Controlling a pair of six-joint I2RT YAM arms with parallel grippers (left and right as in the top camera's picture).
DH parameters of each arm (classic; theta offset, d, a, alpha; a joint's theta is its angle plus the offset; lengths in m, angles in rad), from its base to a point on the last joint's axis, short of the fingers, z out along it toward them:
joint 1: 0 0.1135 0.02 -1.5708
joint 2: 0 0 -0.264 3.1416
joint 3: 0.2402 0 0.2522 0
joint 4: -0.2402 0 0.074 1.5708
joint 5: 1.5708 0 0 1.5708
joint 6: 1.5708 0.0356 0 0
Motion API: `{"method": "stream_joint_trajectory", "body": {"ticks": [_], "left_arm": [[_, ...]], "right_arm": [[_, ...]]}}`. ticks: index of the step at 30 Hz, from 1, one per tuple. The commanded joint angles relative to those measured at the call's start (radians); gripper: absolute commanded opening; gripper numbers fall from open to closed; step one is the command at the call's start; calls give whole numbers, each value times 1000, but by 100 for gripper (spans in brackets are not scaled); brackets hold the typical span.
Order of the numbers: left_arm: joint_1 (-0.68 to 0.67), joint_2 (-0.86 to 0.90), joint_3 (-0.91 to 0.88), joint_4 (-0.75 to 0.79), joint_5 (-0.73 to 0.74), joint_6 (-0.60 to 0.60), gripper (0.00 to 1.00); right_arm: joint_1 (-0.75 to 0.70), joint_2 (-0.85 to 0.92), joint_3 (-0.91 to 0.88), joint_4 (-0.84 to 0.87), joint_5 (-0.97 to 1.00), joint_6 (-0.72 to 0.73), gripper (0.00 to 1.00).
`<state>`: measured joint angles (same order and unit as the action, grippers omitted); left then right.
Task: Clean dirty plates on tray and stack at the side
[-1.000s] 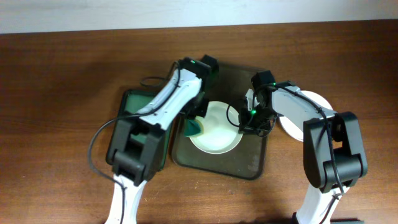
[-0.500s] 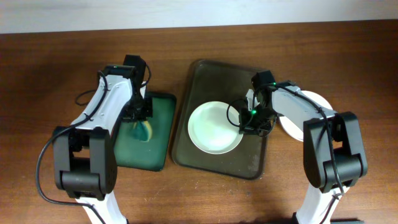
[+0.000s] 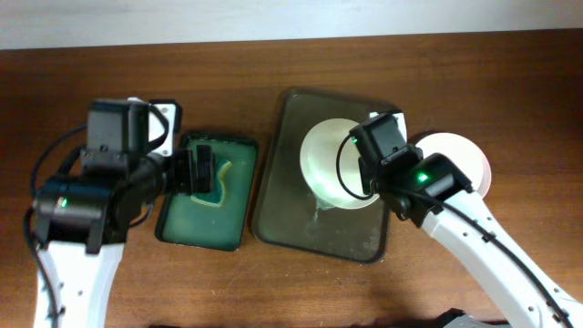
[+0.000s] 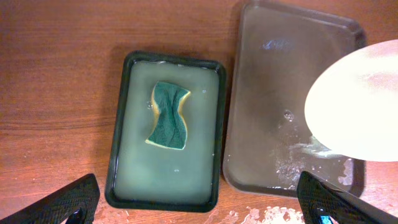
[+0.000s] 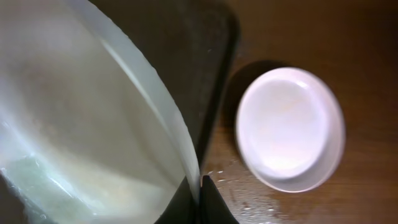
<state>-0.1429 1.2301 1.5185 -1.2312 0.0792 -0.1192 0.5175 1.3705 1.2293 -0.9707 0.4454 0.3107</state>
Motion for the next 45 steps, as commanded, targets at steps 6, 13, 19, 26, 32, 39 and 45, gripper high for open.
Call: {"method": "stream_joint_trajectory", "body": {"ticks": [6,13,19,26,32,39,45], "left_arm": [[0,-34,14,-2,11,16,99],[0,-34,14,-2,11,16,99],[0,-34,14,-2,11,16,100],[0,-34,14,-2,11,16,99],[0,-34,14,-2,11,16,99],[0,-34,14,-2,11,16,99],[0,-34,14,-2,11,16,100]], "right_arm": [[359,-24,6,-16,703,19,4],[570,-24,6,-22,929,8,4],[569,-24,6,-21,927,8,4],[569,-24,6,-18,913,9,4],[553,-24,6,-17,907,79,5],[-413,-15,6,47,-435,-11,5],[-1084,233,6,80,-671,-41,6]]}}
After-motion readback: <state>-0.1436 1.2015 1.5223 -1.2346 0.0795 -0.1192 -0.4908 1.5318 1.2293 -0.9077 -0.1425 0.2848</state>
